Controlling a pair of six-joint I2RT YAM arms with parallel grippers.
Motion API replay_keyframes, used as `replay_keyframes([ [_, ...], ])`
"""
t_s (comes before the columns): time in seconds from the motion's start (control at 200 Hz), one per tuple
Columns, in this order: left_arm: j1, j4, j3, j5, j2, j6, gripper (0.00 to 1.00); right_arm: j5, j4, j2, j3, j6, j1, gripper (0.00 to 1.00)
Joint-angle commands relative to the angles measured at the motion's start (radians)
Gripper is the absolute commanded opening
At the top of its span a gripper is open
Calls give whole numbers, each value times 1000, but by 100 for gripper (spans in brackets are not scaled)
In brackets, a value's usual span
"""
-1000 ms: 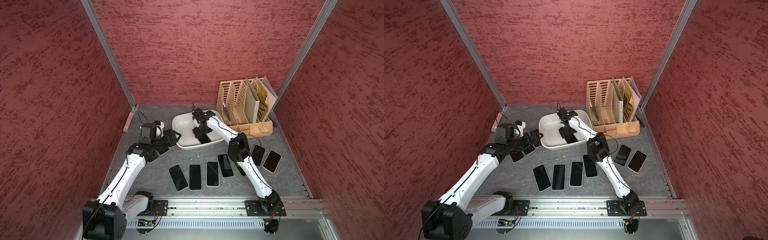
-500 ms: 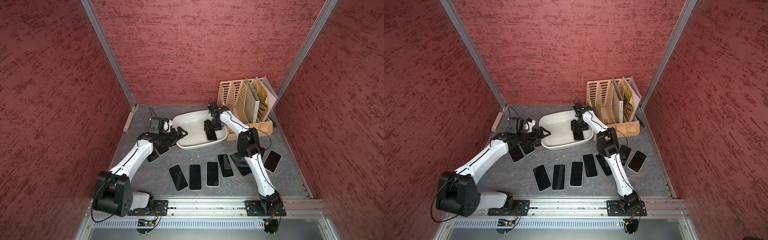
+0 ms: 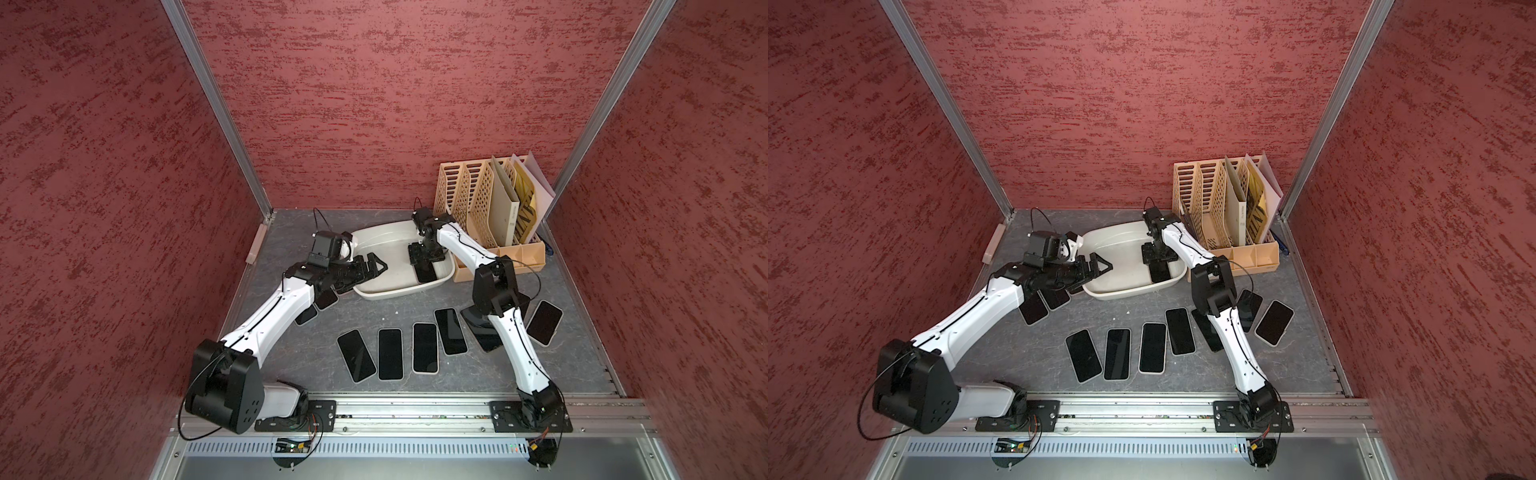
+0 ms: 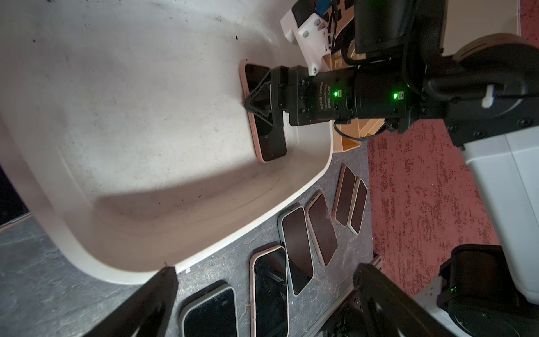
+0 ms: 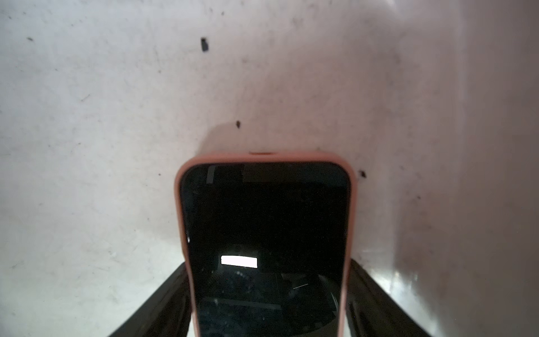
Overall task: Take the phone out of the storage box
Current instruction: Pick up the phone from the storage box.
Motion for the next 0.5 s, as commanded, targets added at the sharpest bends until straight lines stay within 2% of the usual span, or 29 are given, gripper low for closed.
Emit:
replay_keyframes([
  [0.0, -10, 0, -37, -31, -38, 22, 100, 58, -129, 77, 10, -22, -15, 83],
  [0.235, -6, -35, -45, -48, -63, 44, 100, 24, -130, 105, 51, -24, -11, 82],
  [0.401, -4, -38, -44, -48, -59, 55, 100, 11, -154, 133, 87, -19, -9, 68],
  [0.496, -10, 0, -55, -39, -45, 88, 100, -10, -128, 117, 73, -5, -9, 65],
])
